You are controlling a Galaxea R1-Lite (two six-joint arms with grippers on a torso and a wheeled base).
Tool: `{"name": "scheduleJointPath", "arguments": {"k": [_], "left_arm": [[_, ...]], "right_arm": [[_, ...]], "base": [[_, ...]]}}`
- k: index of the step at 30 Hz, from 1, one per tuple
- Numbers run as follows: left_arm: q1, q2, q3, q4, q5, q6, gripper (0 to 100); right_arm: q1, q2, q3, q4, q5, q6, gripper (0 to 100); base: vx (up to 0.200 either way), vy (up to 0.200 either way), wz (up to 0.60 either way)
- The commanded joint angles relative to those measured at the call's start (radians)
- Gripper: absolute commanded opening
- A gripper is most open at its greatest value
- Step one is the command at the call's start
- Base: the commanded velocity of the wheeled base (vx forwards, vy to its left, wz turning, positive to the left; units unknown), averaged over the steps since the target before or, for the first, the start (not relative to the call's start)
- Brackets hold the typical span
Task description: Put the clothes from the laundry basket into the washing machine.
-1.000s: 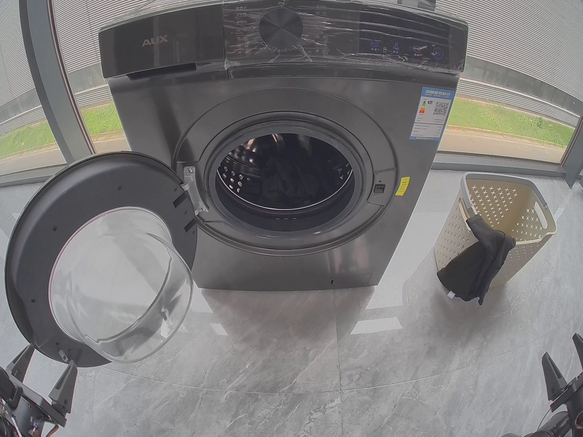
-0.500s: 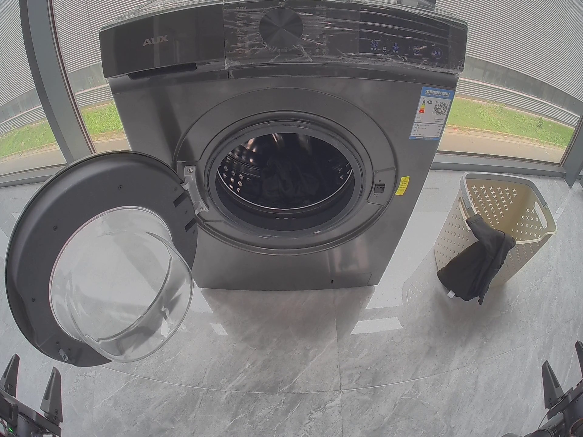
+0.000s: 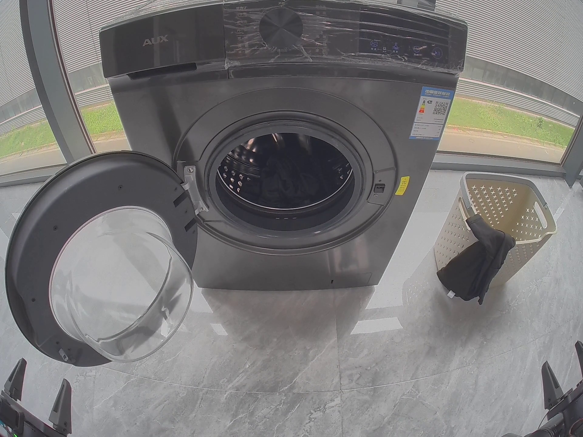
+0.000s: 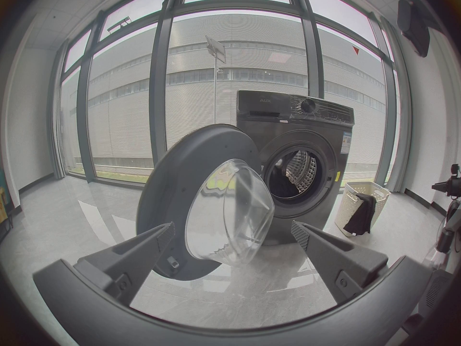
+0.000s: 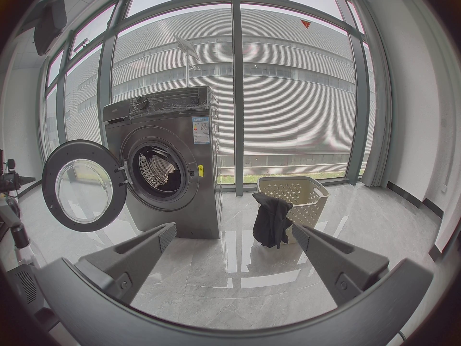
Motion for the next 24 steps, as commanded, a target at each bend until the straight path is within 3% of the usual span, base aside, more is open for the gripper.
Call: {"name": "scheduleJointPath", "arguments": {"k": [1,8,24], "left_arm": [[-0.002,-0.013,0.014,0.008,0.015,-0.026,100],[0.0,-0.013,0.016,0.008,0.015,-0.023,100],[0.0,-0.013,0.016,0.008,0.015,-0.026,100]], "right_arm": [[0.0,-0.005,0.018,0.0,0.0,-0.001,100],[0.0,-0.005,0.018,0.0,0.0,-0.001,100],[0.0,-0.005,0.018,0.0,0.0,-0.001,100]], "base": [[0.0,0.0,0.0],[0.0,0.0,0.0],[0.0,-0.2,0.0]]}}
